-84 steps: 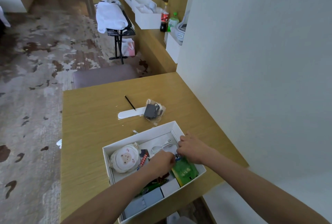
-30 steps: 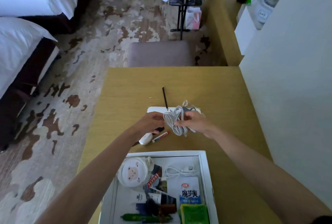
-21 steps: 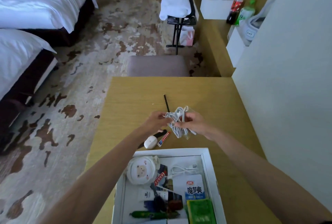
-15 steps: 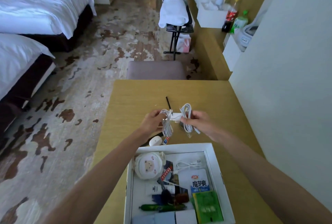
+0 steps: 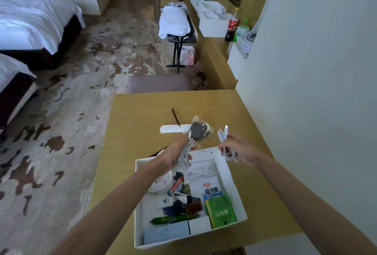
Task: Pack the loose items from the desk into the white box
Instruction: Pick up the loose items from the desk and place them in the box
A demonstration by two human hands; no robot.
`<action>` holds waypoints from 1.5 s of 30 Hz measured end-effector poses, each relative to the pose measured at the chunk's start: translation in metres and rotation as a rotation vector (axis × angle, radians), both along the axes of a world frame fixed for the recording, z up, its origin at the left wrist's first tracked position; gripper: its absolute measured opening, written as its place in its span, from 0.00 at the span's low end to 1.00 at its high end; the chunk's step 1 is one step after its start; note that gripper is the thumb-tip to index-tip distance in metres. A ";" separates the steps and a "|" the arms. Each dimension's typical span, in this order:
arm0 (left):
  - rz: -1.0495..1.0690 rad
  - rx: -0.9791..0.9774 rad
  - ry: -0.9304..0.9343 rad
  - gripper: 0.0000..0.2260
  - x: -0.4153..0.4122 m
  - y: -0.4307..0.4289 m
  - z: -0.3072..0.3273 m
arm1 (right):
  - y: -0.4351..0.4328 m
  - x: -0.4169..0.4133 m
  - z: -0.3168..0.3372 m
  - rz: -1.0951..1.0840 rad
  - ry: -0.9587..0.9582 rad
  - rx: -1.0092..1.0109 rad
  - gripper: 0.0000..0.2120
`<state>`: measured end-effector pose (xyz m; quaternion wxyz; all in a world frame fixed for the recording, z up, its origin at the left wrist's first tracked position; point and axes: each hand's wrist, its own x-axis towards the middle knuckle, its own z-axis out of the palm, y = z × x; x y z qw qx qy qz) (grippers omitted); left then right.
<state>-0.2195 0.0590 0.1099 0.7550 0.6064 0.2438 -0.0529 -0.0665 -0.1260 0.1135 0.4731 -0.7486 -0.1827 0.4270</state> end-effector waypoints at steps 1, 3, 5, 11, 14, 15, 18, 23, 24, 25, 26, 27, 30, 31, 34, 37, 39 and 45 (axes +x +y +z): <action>-0.041 0.066 -0.002 0.17 0.001 -0.003 -0.001 | -0.004 0.004 0.002 0.009 -0.005 0.007 0.09; -0.099 0.153 0.022 0.21 0.005 -0.009 -0.002 | -0.012 0.010 0.006 0.006 0.037 0.032 0.12; -0.120 0.215 0.041 0.22 0.008 -0.013 -0.005 | -0.019 0.016 0.007 0.034 0.052 0.037 0.17; -0.070 0.341 0.073 0.14 0.013 -0.012 -0.012 | -0.027 0.025 -0.002 0.151 0.067 0.040 0.13; -0.102 0.449 0.097 0.14 0.020 -0.015 -0.018 | -0.025 0.028 -0.005 0.224 0.000 -0.020 0.13; -0.127 0.477 0.094 0.14 0.022 -0.016 -0.021 | -0.025 0.029 -0.006 0.254 -0.035 -0.047 0.13; -0.201 0.562 0.052 0.14 0.028 -0.020 -0.027 | -0.028 0.034 -0.003 0.321 -0.111 -0.117 0.11; -0.188 0.732 -0.069 0.14 0.033 -0.019 -0.038 | -0.034 0.036 -0.001 0.370 -0.195 -0.135 0.09; -0.199 0.809 -0.092 0.13 0.033 -0.018 -0.040 | -0.035 0.035 -0.002 0.352 -0.205 -0.118 0.09; -0.229 0.911 -0.120 0.12 0.033 -0.017 -0.041 | -0.035 0.035 -0.003 0.323 -0.210 -0.098 0.09; -0.264 1.006 -0.146 0.12 0.033 -0.018 -0.043 | -0.034 0.035 -0.004 0.287 -0.214 -0.076 0.10; -0.289 1.074 -0.171 0.11 0.032 -0.019 -0.044 | -0.034 0.034 -0.005 0.255 -0.220 -0.053 0.11; -0.302 1.191 -0.231 0.11 0.029 -0.024 -0.051 | -0.032 0.031 -0.005 0.194 -0.225 -0.004 0.12; -0.306 1.227 -0.247 0.11 0.029 -0.025 -0.056 | -0.031 0.029 -0.006 0.188 -0.225 0.000 0.12; -0.344 1.351 -0.279 0.13 0.030 -0.024 -0.072 | -0.029 0.021 -0.007 0.202 -0.238 -0.002 0.08; -0.430 1.475 -0.302 0.13 0.034 -0.029 -0.088 | -0.028 0.010 -0.009 0.202 -0.247 -0.011 0.07; -0.482 1.538 -0.265 0.13 0.033 -0.032 -0.098 | -0.029 0.002 -0.011 0.201 -0.265 -0.025 0.09; -0.442 1.453 -0.259 0.16 0.020 -0.024 -0.110 | -0.028 -0.021 -0.012 0.358 -0.475 -0.118 0.07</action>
